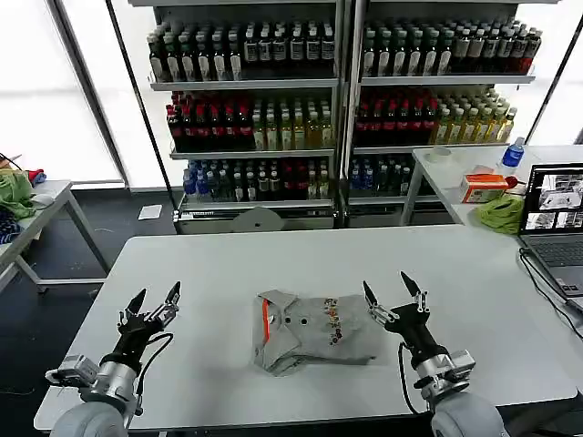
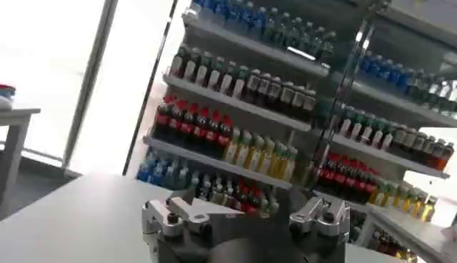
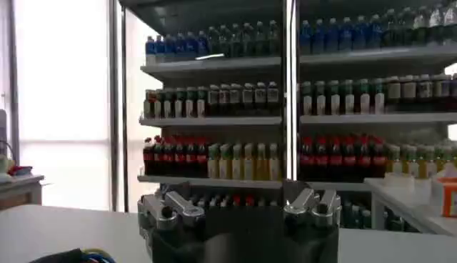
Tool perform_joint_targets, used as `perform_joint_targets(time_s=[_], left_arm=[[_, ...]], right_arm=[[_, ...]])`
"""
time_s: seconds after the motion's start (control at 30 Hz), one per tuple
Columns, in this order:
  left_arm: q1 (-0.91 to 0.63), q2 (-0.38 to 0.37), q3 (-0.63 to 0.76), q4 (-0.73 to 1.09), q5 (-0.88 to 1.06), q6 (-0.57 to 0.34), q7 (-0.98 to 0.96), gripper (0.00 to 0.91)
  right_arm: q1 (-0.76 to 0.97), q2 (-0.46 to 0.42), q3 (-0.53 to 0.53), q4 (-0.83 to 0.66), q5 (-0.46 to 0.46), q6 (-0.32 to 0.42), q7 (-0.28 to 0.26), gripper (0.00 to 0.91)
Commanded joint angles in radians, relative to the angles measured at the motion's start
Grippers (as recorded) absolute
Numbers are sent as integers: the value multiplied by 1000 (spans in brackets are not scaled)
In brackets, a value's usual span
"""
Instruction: Fold and organize the clothes.
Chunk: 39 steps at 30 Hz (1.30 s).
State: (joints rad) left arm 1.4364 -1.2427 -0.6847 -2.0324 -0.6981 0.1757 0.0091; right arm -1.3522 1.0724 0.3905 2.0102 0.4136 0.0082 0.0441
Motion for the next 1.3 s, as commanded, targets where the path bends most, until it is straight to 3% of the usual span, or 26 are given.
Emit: perform_joint_targets(time_s=[0.03,0.1,0.4,0.67,0.93,1.3], left_arm=[[91,-2,46,-4,269,-329,51,907],[114,-11,45,-16,325,-388,60,907],[173,-40,7,-101,344,-378,91,907],[236,-106,-2,-148,450,-381,108,907],[286,-154,-7,-172,617,-460,137,907],[323,-183,-29,-143,663,-501,189,907]], right_arm=[[-134,24,131,-43,-39,148,-111,907],[-161,29,150,-27,-41,161,-114,907],[-221,32,186,-4,15,162,-120,907],[-213,40,152,-9,9,166,-120,907],[-225,66,119,50,13,134,-111,907],[-261,57,147,49,-55,165,-151,907]])
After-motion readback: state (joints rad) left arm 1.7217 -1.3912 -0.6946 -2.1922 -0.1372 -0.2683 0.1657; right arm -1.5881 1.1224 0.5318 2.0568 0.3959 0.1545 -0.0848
